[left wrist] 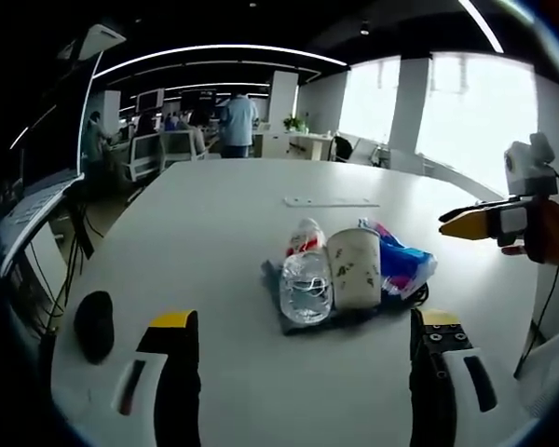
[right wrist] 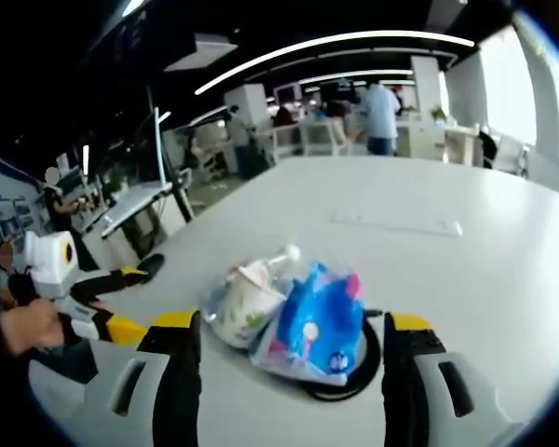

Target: Arrange the tabletop items into an orderly group along one side of the table until the central work area is clear of visible clutter.

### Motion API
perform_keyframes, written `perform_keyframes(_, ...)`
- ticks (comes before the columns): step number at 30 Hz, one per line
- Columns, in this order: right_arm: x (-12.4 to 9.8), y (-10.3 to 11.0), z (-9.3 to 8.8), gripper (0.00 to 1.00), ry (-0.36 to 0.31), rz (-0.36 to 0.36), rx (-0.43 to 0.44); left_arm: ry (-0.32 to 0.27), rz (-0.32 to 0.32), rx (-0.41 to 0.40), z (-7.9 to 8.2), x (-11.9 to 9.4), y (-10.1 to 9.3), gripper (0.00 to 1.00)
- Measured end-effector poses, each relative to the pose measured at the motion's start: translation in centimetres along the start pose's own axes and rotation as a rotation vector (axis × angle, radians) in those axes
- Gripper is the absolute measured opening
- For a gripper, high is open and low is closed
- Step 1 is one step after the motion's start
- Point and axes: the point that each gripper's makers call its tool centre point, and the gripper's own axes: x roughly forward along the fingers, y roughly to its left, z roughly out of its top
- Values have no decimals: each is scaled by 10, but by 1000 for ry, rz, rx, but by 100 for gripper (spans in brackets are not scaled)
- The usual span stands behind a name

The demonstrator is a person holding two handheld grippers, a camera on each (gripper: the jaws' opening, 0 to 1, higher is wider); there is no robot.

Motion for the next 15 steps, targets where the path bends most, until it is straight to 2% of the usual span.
perform_keyframes(15, 10, -5, 6, 77, -2, -2, 3, 8, -9, -6, -2, 15, 1, 90)
